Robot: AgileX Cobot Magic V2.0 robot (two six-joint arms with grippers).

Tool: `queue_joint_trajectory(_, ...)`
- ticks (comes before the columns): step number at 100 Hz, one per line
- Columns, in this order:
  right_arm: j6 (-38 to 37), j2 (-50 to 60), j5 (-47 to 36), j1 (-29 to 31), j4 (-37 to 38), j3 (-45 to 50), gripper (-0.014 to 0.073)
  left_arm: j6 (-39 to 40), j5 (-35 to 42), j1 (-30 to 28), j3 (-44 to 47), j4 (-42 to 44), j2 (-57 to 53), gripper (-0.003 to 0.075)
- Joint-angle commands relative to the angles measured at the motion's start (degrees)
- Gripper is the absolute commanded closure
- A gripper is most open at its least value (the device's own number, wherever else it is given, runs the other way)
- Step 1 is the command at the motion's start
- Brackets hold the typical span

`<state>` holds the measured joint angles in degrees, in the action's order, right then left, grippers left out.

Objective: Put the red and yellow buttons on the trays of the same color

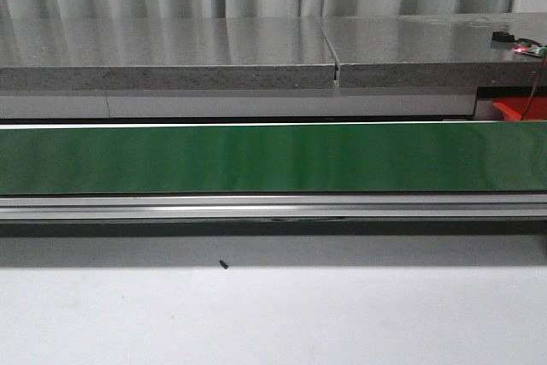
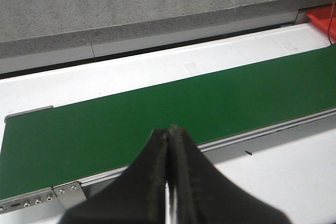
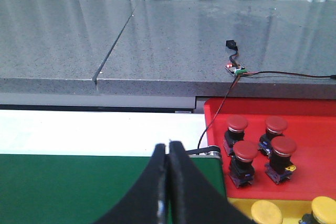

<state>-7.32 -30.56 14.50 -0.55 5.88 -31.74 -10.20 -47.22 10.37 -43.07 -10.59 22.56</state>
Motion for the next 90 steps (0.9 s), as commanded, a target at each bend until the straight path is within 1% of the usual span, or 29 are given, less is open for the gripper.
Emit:
queue_joint_trajectory(1, 0.51, 1.79, -5.05, -0.03, 0.55, -0.61, 0.0655, 0.47, 3.94, 0.40, -1.30, -1.09, 0.53, 0.0739)
queue_joint_trajectory(39, 0.51, 12.85, -5.17, -0.03, 0.38, 6.98, 0.0655, 0.47, 3.94, 0.40, -1.30, -1.09, 0.53, 0.0739)
queue_joint_trajectory(53, 0.51, 15.38, -5.56, -0.03, 0.24, 9.75, 0.0655, 0.47, 3.94, 0.40, -1.30, -1.09, 0.53, 0.0739)
queue_joint_trajectory(60, 0.51, 16.64, -6.87, 0.20, -0.66, 11.66, 0.0655, 0.47, 3.94, 0.40, -1.30, -1.09, 0.53, 0.0739)
queue_joint_trajectory(71, 1.07, 18.16, -11.11, 1.69, -2.25, 15.47, 0.0655, 0.47, 3.94, 0.40, -1.30, -1.09, 0.53, 0.0739)
queue_joint_trajectory(90, 1.70, 22.52, -17.92, 4.70, -2.77, 23.62, 0.0655, 0.47, 3.94, 0.40, -1.30, -1.09, 0.53, 0.0739)
